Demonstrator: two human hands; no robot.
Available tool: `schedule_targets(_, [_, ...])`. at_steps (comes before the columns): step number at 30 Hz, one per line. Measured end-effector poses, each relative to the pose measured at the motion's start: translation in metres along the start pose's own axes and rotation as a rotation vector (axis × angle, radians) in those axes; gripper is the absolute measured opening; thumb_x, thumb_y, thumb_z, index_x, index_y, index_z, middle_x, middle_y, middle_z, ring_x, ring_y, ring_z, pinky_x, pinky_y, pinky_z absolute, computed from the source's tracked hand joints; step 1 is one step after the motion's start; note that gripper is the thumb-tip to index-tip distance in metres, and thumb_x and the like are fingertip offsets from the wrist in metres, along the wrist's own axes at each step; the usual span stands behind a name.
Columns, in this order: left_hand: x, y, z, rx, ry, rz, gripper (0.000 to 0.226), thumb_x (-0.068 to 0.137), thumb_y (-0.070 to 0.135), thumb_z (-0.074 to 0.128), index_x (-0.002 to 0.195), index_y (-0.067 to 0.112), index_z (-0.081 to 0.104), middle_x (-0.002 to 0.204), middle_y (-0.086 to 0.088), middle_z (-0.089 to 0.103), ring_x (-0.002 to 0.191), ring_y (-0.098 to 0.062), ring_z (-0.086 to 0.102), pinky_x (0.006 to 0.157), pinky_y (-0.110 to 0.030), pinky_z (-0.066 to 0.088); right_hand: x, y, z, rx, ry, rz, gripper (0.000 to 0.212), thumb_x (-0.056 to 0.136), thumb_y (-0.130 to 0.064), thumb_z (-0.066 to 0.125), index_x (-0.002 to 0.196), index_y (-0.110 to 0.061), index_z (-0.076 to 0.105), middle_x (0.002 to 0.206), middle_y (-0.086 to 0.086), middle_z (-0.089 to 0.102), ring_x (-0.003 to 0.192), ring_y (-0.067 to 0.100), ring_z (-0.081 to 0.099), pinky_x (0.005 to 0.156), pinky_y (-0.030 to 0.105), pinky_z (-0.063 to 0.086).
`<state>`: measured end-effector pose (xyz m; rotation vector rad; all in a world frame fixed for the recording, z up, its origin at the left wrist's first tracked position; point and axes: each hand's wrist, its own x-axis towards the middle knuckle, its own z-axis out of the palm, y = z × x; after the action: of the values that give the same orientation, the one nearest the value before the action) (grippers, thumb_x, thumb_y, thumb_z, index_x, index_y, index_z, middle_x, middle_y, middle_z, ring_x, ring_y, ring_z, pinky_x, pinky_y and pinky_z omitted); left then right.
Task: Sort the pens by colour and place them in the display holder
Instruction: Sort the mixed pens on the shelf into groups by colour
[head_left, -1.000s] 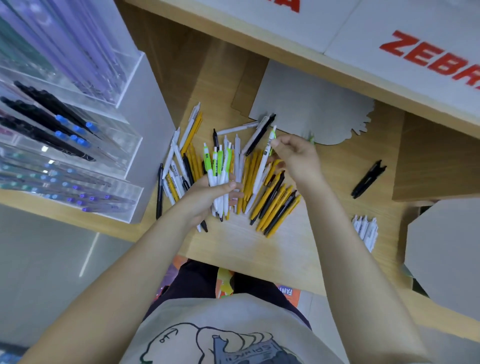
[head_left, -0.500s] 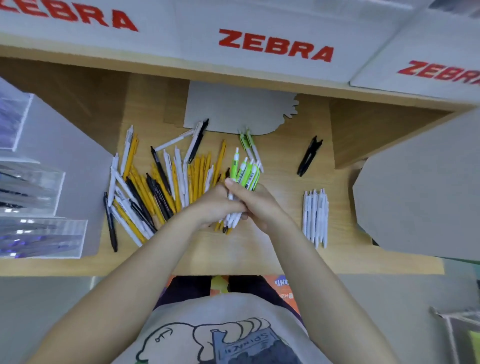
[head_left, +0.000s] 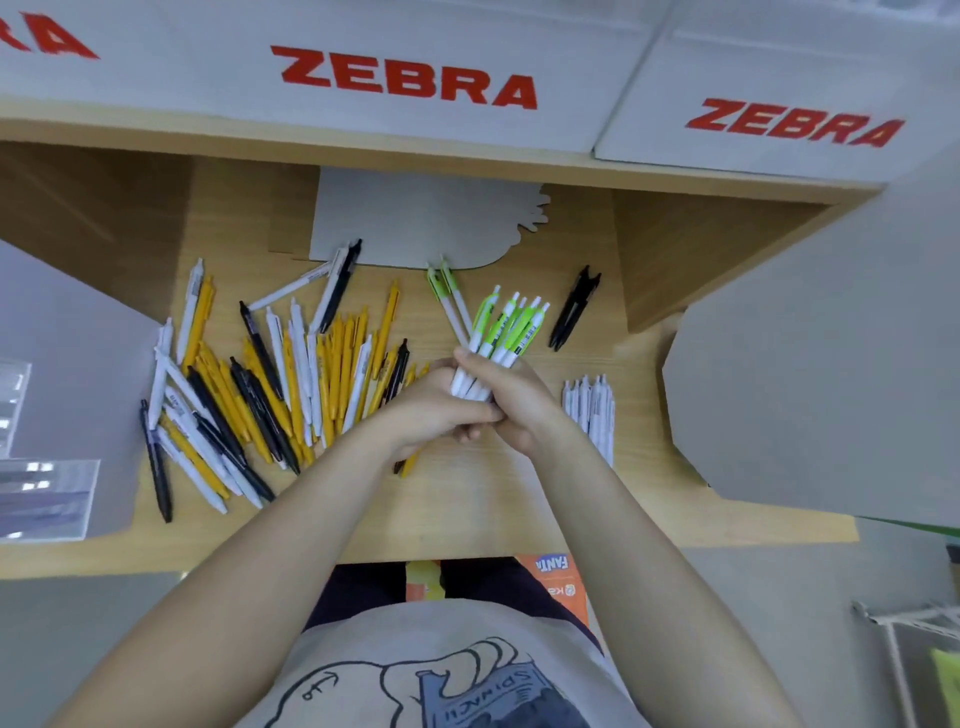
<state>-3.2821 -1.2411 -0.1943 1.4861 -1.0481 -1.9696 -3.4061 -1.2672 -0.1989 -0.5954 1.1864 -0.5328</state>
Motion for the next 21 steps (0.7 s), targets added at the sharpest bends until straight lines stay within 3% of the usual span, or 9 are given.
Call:
schedule_targets(3, [0.005, 0.002, -0.01, -0.002, 0.02, 0.005, 0.031, 0.082, 0.014, 0.08, 0.111, 0.019, 0.071, 0.104, 0.002, 0.075, 0.097, -0.013, 0.071, 0.088, -0.028, 0.056, 0.011, -0.003, -0.017, 0.046, 0.072, -0.033, 0.024, 0.091, -0.023, 0.068, 0.1, -0.001, 0.067, 0.101, 0.02, 0.071, 0.096, 0.041, 0.068, 0.07, 0.049, 0.056])
schedule_targets(5, [0.006, 0.001, -0.019, 0.024, 0.154, 0.016, 0.037, 0.079, 0.022, 0.083, 0.113, 0.022, 0.069, 0.106, 0.006, 0.074, 0.1, -0.006, 0.068, 0.09, -0.022, 0.051, 0.018, -0.009, -0.03, 0.025, 0.115, -0.035, 0.015, 0.092, -0.018, 0.066, 0.093, -0.003, 0.069, 0.097, 0.016, 0.073, 0.099, 0.04, 0.068, 0.089, 0.057, 0.05])
schedule_targets(8, [0.01, -0.01, -0.029, 0.247, 0.612, 0.149, 0.031, 0.083, 0.031, 0.077, 0.111, 0.021, 0.068, 0.119, 0.007, 0.062, 0.114, -0.011, 0.057, 0.092, -0.022, 0.042, 0.03, -0.018, -0.044, -0.176, 0.202, -0.026, 0.007, 0.092, -0.012, 0.065, 0.088, -0.007, 0.066, 0.075, 0.007, 0.07, 0.076, 0.029, 0.067, 0.076, 0.047, 0.052])
schedule_targets(10, [0.014, -0.028, -0.039, 0.582, 0.88, 0.234, 0.037, 0.085, 0.038, 0.066, 0.117, 0.019, 0.066, 0.14, -0.001, 0.051, 0.137, -0.023, 0.039, 0.113, -0.037, 0.026, 0.042, -0.028, -0.043, -0.384, 0.223, -0.057, 0.007, 0.09, -0.012, 0.064, 0.084, -0.01, 0.063, 0.071, 0.008, 0.065, 0.07, 0.026, 0.062, 0.065, 0.037, 0.048])
schedule_targets(11, [0.016, -0.037, -0.045, 0.718, 0.942, 0.233, 0.045, 0.084, 0.041, 0.063, 0.124, 0.019, 0.062, 0.15, -0.005, 0.043, 0.146, -0.026, 0.026, 0.12, -0.042, 0.01, 0.05, -0.031, -0.041, -0.47, 0.236, -0.08, 0.007, 0.089, -0.012, 0.063, 0.083, -0.011, 0.06, 0.072, 0.01, 0.064, 0.069, 0.026, 0.06, 0.063, 0.034, 0.047])
schedule_targets(13, [0.018, -0.053, -0.054, 0.881, 0.964, 0.188, 0.062, 0.087, 0.048, 0.058, 0.141, 0.02, 0.049, 0.162, -0.009, 0.025, 0.153, -0.027, 0.004, 0.12, -0.047, -0.009, 0.067, -0.037, -0.034, -0.599, 0.285, -0.118, 0.005, 0.089, -0.014, 0.06, 0.089, -0.013, 0.056, 0.074, 0.008, 0.062, 0.066, 0.024, 0.059, 0.062, 0.031, 0.048])
schedule_targets(15, [0.018, -0.066, -0.059, 0.952, 0.937, 0.122, 0.072, 0.09, 0.054, 0.053, 0.152, 0.022, 0.033, 0.165, -0.009, 0.014, 0.153, -0.027, -0.005, 0.12, -0.053, -0.008, 0.085, -0.04, -0.029, -0.69, 0.32, -0.156, 0.006, 0.092, -0.017, 0.058, 0.094, -0.013, 0.054, 0.073, 0.001, 0.058, 0.064, 0.016, 0.056, 0.057, 0.027, 0.045])
schedule_targets(18, [0.02, -0.084, -0.065, 0.981, 0.857, -0.008, 0.078, 0.094, 0.062, 0.042, 0.158, 0.025, 0.016, 0.167, -0.005, 0.003, 0.153, -0.024, -0.012, 0.121, -0.055, -0.007, 0.111, -0.039, -0.024, -0.793, 0.31, -0.198, 0.007, 0.094, -0.021, 0.058, 0.093, -0.014, 0.054, 0.081, 0.0, 0.059, 0.075, 0.018, 0.059, 0.053, 0.024, 0.042])
schedule_targets(21, [0.021, -0.099, -0.066, 1.083, 0.813, -0.057, 0.079, 0.095, 0.067, 0.032, 0.159, 0.027, 0.009, 0.167, -0.004, -0.005, 0.152, -0.021, -0.019, 0.121, -0.052, -0.01, 0.125, -0.031, -0.021, -0.87, 0.336, -0.269, 0.026, 0.095, -0.02, 0.058, 0.119, -0.012, 0.054, 0.113, 0.005, 0.057, 0.089, 0.018, 0.057, 0.072, 0.025, 0.046])
